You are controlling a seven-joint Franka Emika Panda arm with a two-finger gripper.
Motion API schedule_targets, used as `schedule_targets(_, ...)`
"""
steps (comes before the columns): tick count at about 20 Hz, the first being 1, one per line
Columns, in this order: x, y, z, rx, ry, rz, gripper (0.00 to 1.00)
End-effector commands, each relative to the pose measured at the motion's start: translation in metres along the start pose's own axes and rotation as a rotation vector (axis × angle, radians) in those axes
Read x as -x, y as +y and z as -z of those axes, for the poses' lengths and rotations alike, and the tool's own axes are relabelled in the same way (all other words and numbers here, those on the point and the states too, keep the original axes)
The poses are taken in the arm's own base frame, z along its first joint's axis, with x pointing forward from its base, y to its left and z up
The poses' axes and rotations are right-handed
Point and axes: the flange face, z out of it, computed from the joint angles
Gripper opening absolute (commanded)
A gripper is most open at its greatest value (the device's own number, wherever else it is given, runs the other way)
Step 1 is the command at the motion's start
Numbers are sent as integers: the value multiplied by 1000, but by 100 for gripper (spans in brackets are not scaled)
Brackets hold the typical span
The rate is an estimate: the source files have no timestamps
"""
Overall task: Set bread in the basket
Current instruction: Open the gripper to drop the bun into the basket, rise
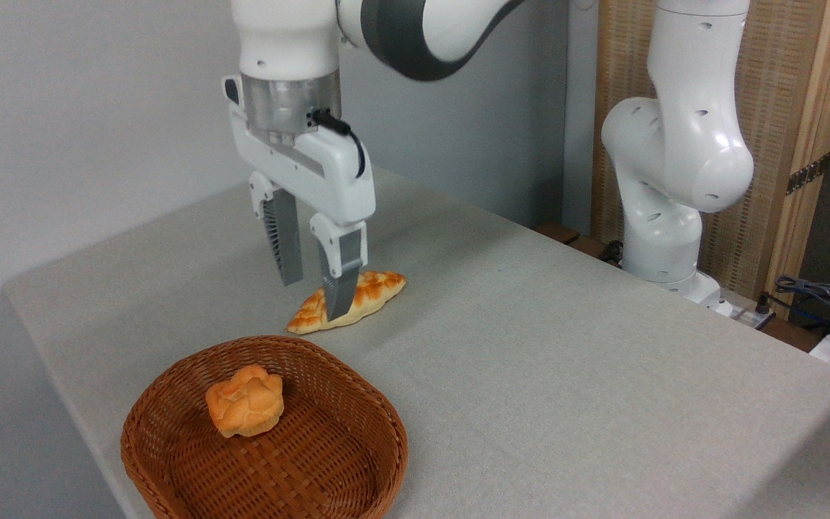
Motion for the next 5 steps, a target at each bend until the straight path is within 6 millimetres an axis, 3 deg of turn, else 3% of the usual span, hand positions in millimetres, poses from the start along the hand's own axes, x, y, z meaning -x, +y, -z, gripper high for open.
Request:
schedule_targets(1, 7, -2, 8, 6, -30, 26, 100)
schedule_targets(5, 6, -2, 9, -8, -38, 44, 100)
